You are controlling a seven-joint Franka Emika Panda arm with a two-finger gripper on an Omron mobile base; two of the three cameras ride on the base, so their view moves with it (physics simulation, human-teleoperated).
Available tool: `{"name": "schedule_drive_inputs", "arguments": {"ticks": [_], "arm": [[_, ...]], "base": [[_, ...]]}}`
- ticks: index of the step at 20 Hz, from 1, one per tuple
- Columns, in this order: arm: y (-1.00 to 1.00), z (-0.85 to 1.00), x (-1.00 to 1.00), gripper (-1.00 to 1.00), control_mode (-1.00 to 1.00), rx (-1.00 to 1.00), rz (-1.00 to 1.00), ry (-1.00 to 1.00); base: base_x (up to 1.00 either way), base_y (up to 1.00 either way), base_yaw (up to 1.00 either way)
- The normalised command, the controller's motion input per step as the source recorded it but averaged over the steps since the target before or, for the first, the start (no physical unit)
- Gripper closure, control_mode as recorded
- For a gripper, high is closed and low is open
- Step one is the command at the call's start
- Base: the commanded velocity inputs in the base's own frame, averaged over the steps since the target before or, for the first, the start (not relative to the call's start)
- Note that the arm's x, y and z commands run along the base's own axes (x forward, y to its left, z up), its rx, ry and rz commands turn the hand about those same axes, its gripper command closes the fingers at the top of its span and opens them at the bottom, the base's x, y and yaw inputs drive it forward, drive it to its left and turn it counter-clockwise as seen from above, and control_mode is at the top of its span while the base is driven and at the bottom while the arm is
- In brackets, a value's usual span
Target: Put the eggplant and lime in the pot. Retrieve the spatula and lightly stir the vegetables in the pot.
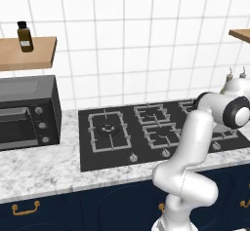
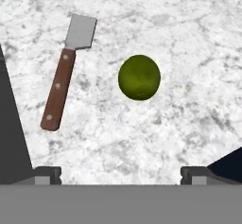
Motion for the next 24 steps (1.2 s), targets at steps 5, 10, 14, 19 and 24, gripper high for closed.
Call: {"name": "schedule_drive_inputs", "arguments": {"ticks": [5,10,14,19,24], "arm": [[-0.28,-0.01,0.22,-1.00,-1.00,0.00,0.04,0.02],[0.00,-0.12,0.26,-1.00,-1.00,0.00,0.01,0.00],[0.00,-0.22,0.29,-1.00,-1.00,0.00,0.00,0.00],[-0.04,-0.28,0.23,-1.00,-1.00,0.00,0.00,0.00],[-0.24,-0.20,0.08,-1.00,-1.00,-0.02,0.01,0.04]], "base": [[0.00,0.00,0.00],[0.00,0.00,0.00],[0.00,0.00,0.00],[0.00,0.00,0.00],[0.00,0.00,0.00]]}}
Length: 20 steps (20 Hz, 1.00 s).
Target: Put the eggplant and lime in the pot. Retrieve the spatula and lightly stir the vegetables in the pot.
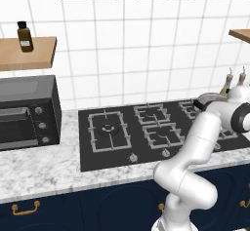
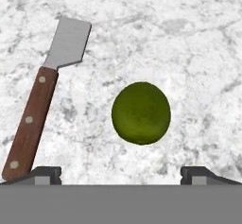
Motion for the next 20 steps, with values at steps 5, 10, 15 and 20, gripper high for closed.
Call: {"name": "schedule_drive_inputs", "arguments": {"ticks": [5,10,15,20], "arm": [[-0.31,-0.01,0.03,-1.00,-1.00,-0.06,0.04,0.03],[-0.05,0.00,0.24,-1.00,-1.00,0.00,0.02,0.00],[0.00,0.00,0.19,-1.00,-1.00,0.00,0.02,0.00],[-0.05,-0.07,0.01,-1.00,-1.00,0.00,0.00,0.03]], "base": [[0.00,0.00,0.00],[0.00,0.00,0.00],[0.00,0.00,0.00],[0.00,0.00,0.00]]}}
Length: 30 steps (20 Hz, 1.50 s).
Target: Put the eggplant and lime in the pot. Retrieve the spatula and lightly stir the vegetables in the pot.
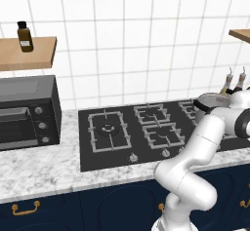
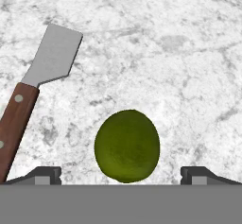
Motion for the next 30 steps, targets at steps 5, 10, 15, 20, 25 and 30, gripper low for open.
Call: {"name": "schedule_drive_inputs", "arguments": {"ticks": [5,10,15,20,25,30], "arm": [[-0.14,-0.13,0.00,-1.00,-1.00,0.00,0.00,0.05],[-0.04,-0.12,0.07,-1.00,-1.00,0.00,0.00,0.01],[0.00,-0.13,0.08,-1.00,-1.00,0.00,0.00,0.00],[0.00,-0.12,0.01,-1.00,-1.00,0.00,0.00,0.00],[0.00,-0.09,0.00,-1.00,-1.00,0.00,0.00,0.01],[0.00,-0.16,0.00,1.00,-1.00,0.03,0.00,0.00]], "base": [[0.00,0.00,0.00],[0.00,0.00,0.00],[0.00,0.00,0.00],[0.00,0.00,0.00],[0.00,0.00,0.00],[0.00,0.00,0.00]]}}
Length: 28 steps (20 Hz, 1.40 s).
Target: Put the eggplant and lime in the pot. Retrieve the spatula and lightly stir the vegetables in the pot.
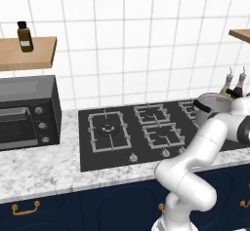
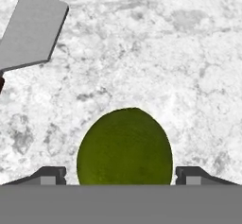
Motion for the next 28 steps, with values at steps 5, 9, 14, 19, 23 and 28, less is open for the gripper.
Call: {"name": "schedule_drive_inputs", "arguments": {"ticks": [5,9,14,19,23,28], "arm": [[0.00,-0.28,0.00,1.00,-1.00,0.07,0.00,0.00],[0.00,-0.08,0.02,1.00,-1.00,0.02,0.00,0.00],[0.00,0.05,-0.02,1.00,-1.00,0.00,0.00,0.00],[0.02,0.44,-0.23,1.00,-1.00,-0.02,0.00,0.00],[0.16,0.39,-0.35,1.00,-1.00,0.00,0.00,0.00],[0.37,0.31,-0.25,1.00,-1.00,0.00,0.01,0.00]], "base": [[0.00,0.00,0.00],[0.00,0.00,0.00],[0.00,0.00,0.00],[0.00,0.00,0.00],[0.00,0.00,0.00],[0.00,0.00,0.00]]}}
